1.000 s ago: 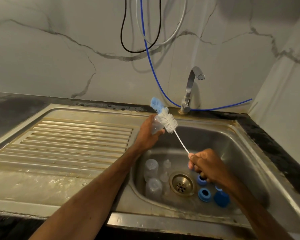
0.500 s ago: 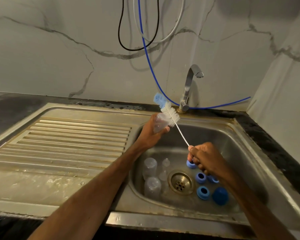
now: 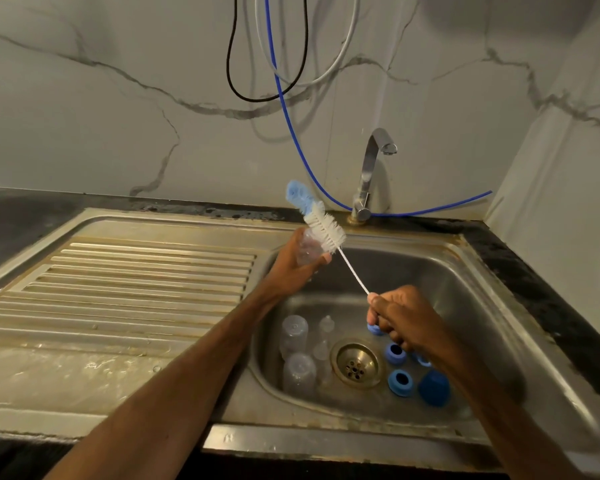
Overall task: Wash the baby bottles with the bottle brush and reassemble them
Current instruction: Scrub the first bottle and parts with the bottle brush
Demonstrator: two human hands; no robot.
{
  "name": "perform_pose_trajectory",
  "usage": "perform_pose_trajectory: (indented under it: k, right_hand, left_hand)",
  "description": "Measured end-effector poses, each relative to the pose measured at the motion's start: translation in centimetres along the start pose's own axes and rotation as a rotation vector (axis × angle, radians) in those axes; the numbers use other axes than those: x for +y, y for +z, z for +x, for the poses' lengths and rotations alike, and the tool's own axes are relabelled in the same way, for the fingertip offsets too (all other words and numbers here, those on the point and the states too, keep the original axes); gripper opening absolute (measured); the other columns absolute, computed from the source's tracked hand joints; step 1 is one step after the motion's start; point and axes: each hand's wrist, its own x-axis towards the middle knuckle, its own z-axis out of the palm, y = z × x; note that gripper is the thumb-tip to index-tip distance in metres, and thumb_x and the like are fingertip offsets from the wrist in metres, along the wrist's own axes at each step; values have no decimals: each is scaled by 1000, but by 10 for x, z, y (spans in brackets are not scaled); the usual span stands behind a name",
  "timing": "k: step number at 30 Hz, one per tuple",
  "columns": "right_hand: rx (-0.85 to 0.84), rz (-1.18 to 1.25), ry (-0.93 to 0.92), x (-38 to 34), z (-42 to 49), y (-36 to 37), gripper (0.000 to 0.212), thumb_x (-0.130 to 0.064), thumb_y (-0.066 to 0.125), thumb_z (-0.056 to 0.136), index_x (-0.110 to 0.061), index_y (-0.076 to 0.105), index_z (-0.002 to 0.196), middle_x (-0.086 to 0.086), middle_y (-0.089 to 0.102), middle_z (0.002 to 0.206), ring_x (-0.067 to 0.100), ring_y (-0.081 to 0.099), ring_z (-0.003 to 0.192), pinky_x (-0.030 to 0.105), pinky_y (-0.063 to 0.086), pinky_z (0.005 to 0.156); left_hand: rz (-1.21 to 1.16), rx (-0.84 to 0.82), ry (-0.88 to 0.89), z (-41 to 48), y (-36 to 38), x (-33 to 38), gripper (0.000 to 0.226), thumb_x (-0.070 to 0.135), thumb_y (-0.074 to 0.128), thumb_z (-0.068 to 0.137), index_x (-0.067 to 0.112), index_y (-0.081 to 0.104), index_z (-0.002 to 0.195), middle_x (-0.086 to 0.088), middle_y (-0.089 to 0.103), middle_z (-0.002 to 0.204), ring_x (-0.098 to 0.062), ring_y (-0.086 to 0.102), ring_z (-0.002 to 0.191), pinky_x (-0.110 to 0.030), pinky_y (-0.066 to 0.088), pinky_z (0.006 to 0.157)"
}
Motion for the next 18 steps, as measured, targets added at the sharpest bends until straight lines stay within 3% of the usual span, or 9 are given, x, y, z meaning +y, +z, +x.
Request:
perform_pose_trajectory:
  k: [4,6,8,13,16,18]
  right_hand:
    - [137,65,-27,-8,16,0,43,-21,50,105,-1,67,71,3,44,49,9,33,36,19,25,34]
    - [172,87,-52,-6,14,-1,43,-20,50,105,-1,67,70,2,44,49,7,33,35,19,26,34]
    - [180,93,-74,1,8,1,44,-20,50,105,-3,66,69,4,45,49,5,34,34,17,26,34]
    - [153,5,-116,12,2,19,43,-21,51,104,-11,69,66,-2,52,48,4,40,38,16,31,39]
    - [127,-32,-127,15,2,32,44,-20,52,104,-12,69,64,-4,50,43,4,42,39,23,36,46]
    - [125,-38,-147,15,0,38,45,-18,52,104,-14,68,61,-5,49,42,3,42,38,19,36,44]
  left_hand:
    - [-79,0,-35,0,18,5,58,35,73,93,21,43,141,-4,58,132,-18,64,116,-39,60,92]
    - [-298,56,-173,2,19,6,64,46,71,91,19,43,142,-13,59,133,-30,66,117,-53,57,96]
    - [-619,87,-343,5,13,10,61,41,68,95,14,42,143,-21,58,134,-37,67,116,-57,55,97]
    - [-1149,227,-456,8,-1,17,61,4,73,88,0,45,142,-27,64,131,-39,66,119,-51,55,100]
    - [-1291,343,-461,9,-3,20,71,4,79,80,-3,47,142,-27,66,128,-37,68,117,-43,63,84]
    - [-1320,359,-471,6,1,24,66,4,79,82,-3,49,140,-27,67,127,-36,69,115,-41,64,79]
